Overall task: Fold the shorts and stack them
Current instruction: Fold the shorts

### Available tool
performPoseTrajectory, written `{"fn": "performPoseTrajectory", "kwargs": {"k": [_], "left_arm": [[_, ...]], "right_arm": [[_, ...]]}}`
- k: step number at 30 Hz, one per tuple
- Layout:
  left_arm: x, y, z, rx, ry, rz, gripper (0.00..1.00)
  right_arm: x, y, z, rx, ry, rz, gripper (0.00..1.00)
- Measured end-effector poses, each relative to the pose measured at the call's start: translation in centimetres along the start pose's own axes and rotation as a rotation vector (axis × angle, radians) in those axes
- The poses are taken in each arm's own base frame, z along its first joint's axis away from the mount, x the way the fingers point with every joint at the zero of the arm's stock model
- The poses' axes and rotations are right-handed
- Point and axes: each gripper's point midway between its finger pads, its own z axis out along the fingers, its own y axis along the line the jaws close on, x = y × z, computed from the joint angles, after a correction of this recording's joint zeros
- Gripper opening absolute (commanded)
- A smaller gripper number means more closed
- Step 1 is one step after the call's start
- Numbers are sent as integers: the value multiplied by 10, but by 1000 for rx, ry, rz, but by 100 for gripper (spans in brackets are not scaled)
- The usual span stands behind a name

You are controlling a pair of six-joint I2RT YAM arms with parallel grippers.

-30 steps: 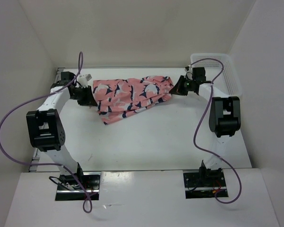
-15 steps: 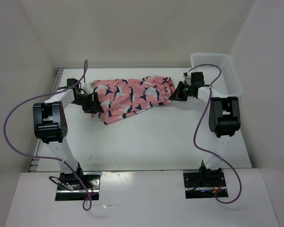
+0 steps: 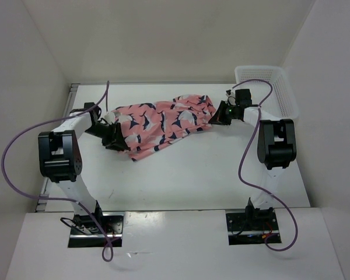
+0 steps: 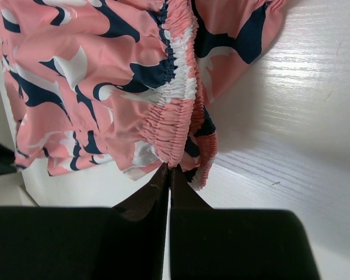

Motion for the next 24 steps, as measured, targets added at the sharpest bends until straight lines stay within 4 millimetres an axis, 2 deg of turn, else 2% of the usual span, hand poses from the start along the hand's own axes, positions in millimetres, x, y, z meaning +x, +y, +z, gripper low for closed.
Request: {"fn": "performPoseTrajectory", "kwargs": {"k": [2, 8, 10, 13, 16, 20, 24], "left_arm": [[10, -12, -9, 8, 24, -9, 46], [58, -30, -21, 33, 218, -164, 48], [62, -35, -25, 47, 248, -199, 48], [46, -36, -36, 85, 200, -222, 50], [15, -14, -40, 58, 65, -167, 50], [-5, 16, -33, -45, -26, -90, 56], [-16, 23, -22, -69, -54, -45, 59]], "right_arm": [[1, 0, 0, 1, 2, -3, 0], [4, -2, -1, 9, 14, -5, 0], [4, -3, -1, 10, 16, -6, 0], [5, -3, -1, 11, 19, -8, 0], [6, -4, -1, 15, 21, -9, 0], [6, -5, -1, 19, 20, -9, 0], [6, -5, -1, 20, 21, -9, 0]]}}
